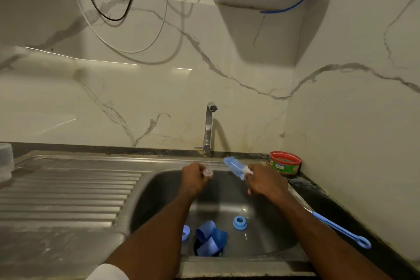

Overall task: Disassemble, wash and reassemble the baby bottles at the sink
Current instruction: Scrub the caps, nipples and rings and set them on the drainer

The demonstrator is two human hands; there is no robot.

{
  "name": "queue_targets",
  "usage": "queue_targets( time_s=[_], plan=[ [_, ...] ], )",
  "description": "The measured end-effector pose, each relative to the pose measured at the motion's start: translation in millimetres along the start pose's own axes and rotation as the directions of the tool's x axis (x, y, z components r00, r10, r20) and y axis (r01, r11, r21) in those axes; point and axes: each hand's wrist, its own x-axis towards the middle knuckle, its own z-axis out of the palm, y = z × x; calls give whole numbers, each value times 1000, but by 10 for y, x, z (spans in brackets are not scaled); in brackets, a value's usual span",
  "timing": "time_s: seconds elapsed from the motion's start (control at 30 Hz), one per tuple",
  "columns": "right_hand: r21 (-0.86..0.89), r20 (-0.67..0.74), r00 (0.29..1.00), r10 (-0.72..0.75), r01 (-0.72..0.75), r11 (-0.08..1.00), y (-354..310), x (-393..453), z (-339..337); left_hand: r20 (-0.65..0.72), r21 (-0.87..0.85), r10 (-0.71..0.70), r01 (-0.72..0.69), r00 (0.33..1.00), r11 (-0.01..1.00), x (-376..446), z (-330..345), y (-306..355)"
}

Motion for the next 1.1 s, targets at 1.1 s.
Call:
queue_targets(
  time_s=[1.1],
  plan=[
    [83,-71,979,-190,195,977,-287,-99,-15,21,520,198,-180,980,835,-83,-591,343]
  ],
)
